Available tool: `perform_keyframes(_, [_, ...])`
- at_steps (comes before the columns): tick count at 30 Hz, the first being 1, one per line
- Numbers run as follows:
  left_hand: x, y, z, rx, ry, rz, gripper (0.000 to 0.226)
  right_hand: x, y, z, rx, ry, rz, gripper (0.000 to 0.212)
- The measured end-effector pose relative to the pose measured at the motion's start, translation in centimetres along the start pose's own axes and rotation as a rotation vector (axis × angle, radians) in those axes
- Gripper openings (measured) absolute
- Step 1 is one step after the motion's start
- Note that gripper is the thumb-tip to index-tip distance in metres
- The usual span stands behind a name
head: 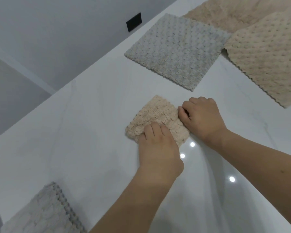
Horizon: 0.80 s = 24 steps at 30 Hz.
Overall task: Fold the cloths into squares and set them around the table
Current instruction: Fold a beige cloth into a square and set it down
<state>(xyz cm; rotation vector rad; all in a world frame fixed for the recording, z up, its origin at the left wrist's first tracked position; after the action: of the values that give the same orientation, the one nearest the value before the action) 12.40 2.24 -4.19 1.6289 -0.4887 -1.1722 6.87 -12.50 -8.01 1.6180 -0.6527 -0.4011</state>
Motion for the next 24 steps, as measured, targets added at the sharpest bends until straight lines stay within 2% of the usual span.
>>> perform_keyframes(3, [0.4,0.8,-0.5,0.004,-0.077,-0.131,0.049,-0.1,0.1,0.0,0.009,-0.004,-0.003,0.038])
perform_keyframes(7, [1.4,1.7,-1.1,-0.046,-0.092,-0.380,0.061,0.0,0.1,0.0,0.002,-0.003,-0.007,0.038])
perform_keyframes(11, [1.5,2.4,-2.2,-0.245,-0.119,-0.530,0.060,0.0,0.2,0.0,0.003,-0.002,-0.018,0.039])
perform_keyframes(13, [2.1,2.4,-3.0,-0.255,-0.171,-0.533,0.044,0.1,0.2,-0.1,0.002,-0.004,-0.031,0.039])
perform_keyframes(15, [3.2,1.9,-3.9,-0.314,-0.204,-0.481,0.019,0.1,0.2,-0.1,0.004,-0.005,-0.035,0.039])
perform_keyframes(16, [3.5,1.7,-4.4,-0.407,-0.197,-0.451,0.015,0.1,0.1,-0.1,0.005,-0.006,-0.030,0.039])
perform_keyframes(18, [3.5,1.4,-4.7,-0.482,-0.202,-0.410,0.017,0.0,0.1,0.0,-0.002,-0.008,-0.022,0.039])
perform_keyframes(21, [3.2,0.9,-4.4,-0.392,-0.255,-0.340,0.016,0.0,0.1,-0.1,-0.014,-0.006,-0.029,0.040])
perform_keyframes(24, [3.1,1.0,-4.3,-0.329,-0.288,-0.307,0.025,0.1,0.1,-0.1,-0.005,-0.005,-0.040,0.041])
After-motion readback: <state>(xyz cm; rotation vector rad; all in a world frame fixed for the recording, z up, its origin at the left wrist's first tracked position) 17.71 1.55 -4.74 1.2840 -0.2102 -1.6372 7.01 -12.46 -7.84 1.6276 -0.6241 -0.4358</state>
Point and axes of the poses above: each hand's wrist, its own x-axis towards the middle knuckle, its own y-axis out of the back of the hand, z = x × y, the point moved 4 cm from there along x, towards the middle knuckle, and after that the axes turned 12 degrees about -z, right-handed, at the moved point
